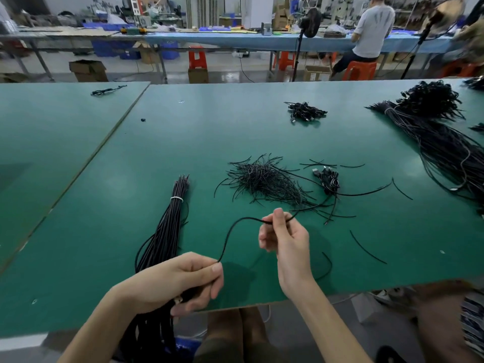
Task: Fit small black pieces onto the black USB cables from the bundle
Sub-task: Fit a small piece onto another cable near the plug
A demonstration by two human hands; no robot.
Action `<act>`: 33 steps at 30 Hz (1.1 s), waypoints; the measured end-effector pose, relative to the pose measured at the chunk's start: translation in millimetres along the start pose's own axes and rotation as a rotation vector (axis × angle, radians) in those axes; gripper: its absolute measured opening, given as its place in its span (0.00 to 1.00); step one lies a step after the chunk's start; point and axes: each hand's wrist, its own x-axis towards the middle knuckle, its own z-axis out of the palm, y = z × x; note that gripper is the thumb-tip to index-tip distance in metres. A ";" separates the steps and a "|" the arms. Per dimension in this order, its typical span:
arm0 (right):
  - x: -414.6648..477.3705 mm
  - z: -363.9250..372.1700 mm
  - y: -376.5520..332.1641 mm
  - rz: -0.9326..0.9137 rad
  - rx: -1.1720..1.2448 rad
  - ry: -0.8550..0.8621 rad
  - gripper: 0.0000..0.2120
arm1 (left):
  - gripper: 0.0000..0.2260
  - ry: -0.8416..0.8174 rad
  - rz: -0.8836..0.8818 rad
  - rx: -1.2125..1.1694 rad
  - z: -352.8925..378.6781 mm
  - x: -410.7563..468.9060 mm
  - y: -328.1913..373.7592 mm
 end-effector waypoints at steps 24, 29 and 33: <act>-0.2 0.8 5.6 -0.026 -0.129 -0.068 0.15 | 0.04 0.723 0.563 -1.412 -49.2 99.6 19.9; 1.1 -1.1 6.8 -0.014 -0.112 -0.051 0.15 | 0.08 0.682 0.588 -1.320 -45.5 96.8 19.2; 0.1 0.1 7.3 -0.012 -0.172 -0.079 0.14 | 0.09 0.672 0.556 -1.237 -44.3 95.9 20.2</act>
